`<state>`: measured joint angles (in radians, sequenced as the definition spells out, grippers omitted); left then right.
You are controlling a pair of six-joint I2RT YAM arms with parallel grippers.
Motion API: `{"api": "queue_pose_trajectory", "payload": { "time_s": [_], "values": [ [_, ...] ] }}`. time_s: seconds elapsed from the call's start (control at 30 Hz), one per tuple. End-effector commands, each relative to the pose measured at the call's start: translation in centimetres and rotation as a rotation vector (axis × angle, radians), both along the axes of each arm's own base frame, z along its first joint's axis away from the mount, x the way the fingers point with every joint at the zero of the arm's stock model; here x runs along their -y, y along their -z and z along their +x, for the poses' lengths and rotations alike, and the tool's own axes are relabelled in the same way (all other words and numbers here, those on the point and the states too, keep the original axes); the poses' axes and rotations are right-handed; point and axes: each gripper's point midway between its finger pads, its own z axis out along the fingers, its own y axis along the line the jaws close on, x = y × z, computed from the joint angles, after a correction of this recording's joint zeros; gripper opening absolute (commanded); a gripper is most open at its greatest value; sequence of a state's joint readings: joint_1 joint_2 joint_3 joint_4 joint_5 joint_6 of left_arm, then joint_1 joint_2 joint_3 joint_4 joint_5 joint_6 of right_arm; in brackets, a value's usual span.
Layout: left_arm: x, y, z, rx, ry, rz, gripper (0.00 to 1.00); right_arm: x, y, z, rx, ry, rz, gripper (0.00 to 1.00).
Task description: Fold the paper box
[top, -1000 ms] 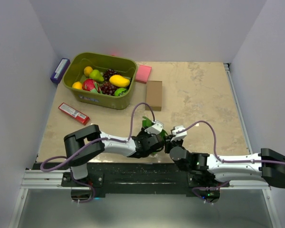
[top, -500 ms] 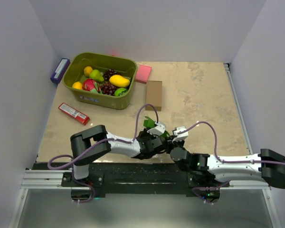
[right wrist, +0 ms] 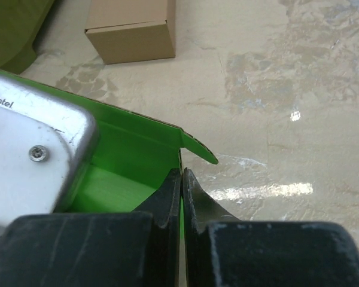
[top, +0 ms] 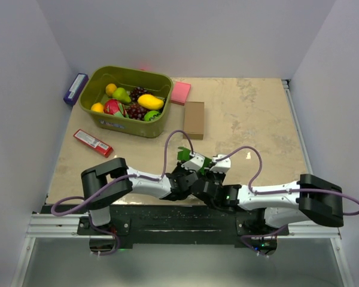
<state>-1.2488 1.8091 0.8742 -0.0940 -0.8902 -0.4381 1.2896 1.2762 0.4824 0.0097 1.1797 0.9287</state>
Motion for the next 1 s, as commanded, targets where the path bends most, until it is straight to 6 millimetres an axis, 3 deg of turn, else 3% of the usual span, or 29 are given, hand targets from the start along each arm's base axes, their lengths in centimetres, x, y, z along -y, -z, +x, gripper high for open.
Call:
{"api": "queue_pose_trajectory", "payload": {
  "time_s": [0.0, 0.23, 0.33, 0.7, 0.97],
  "values": [
    [1.2, 5.9, -5.4, -0.271, 0.087, -0.023, 0.00, -3.3, 0.1, -0.2, -0.047, 0.026, 0.163, 0.00],
    [1.9, 5.2, -5.5, -0.278, 0.077, -0.081, 0.00, -3.7, 2.0, -1.1, -0.115, 0.020, 0.253, 0.00],
    [2.6, 4.5, -5.7, -0.294, 0.083, -0.122, 0.00, -2.9, 3.0, -1.5, -0.147, 0.039, 0.238, 0.00],
    [2.0, 2.8, -5.0, -0.347, 0.051, -0.185, 0.00, 1.2, 2.0, -1.6, -0.099, 0.122, 0.207, 0.00],
    [2.2, 1.2, -4.4, -0.360, 0.050, -0.206, 0.02, 1.6, 1.3, -1.5, -0.083, 0.126, 0.200, 0.00]
  ]
}}
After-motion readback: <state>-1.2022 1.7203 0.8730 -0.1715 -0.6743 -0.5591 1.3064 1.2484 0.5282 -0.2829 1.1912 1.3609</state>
